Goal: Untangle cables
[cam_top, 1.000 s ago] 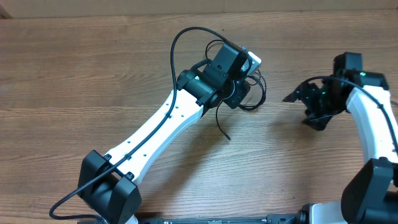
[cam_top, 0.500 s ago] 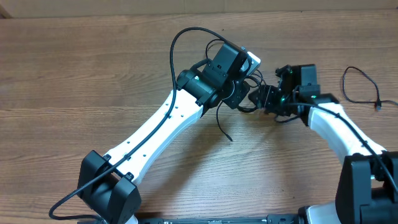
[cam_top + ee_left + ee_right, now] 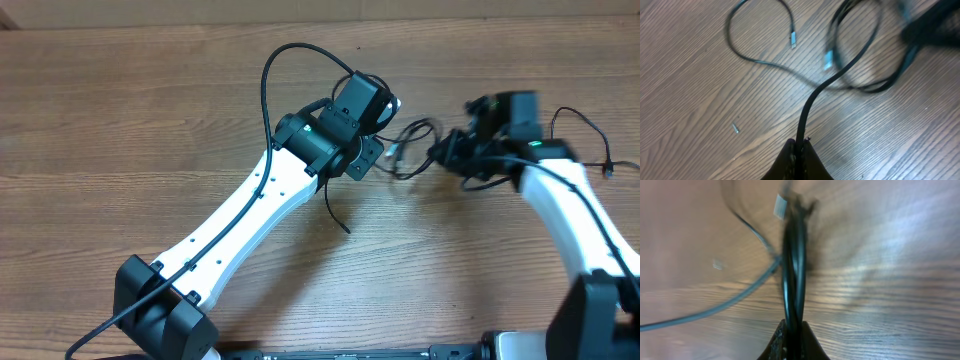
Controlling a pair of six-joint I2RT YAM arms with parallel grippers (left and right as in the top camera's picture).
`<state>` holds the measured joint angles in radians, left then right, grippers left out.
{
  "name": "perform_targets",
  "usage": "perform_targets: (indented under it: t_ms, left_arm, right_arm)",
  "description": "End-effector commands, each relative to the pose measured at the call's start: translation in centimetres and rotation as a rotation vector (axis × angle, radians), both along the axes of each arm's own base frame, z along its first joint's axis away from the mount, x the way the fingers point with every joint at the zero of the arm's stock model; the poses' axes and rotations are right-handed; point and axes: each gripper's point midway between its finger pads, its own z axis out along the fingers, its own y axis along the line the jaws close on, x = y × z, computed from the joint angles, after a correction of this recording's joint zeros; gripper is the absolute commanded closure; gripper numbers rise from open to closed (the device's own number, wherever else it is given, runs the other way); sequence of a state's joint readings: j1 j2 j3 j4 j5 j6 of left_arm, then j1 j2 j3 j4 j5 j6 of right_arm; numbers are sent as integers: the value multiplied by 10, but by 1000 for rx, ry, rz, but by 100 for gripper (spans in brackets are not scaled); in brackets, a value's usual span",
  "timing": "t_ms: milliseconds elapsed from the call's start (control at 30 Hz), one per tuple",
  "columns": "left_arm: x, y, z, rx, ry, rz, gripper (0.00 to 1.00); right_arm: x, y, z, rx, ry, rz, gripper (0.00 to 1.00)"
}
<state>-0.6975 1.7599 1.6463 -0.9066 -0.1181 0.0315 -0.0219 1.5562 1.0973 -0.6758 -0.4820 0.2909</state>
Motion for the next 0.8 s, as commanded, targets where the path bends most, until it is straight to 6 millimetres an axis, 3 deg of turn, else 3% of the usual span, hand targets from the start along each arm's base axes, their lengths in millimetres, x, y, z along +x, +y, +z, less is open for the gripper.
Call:
perform_targets:
  t_ms: [0, 100, 233, 367, 500, 600, 767]
  left_arm:
    - [8, 19, 17, 23, -58, 76, 96]
    - [17, 45, 41, 40, -144, 187, 96]
    - [29, 97, 111, 23, -332, 343, 96]
    - [31, 148, 178, -75, -472, 467, 96]
    - [24, 208, 226, -176, -592, 643, 96]
    - [12, 253, 248, -224, -655, 776, 96]
    - [-7, 304, 265, -237, -713, 902, 96]
  right_arm:
    - [12, -25, 60, 43, -146, -30, 96]
    - [15, -78, 54, -60, -132, -183, 96]
    - [0, -127, 34, -159, -32, -326, 96]
    - [-11, -131, 29, -147, 17, -342, 96]
    - [-16, -130, 26, -152, 42, -341, 96]
    - [-21, -143, 20, -212, 81, -409, 96]
    - [-29, -161, 15, -273, 135, -524, 96]
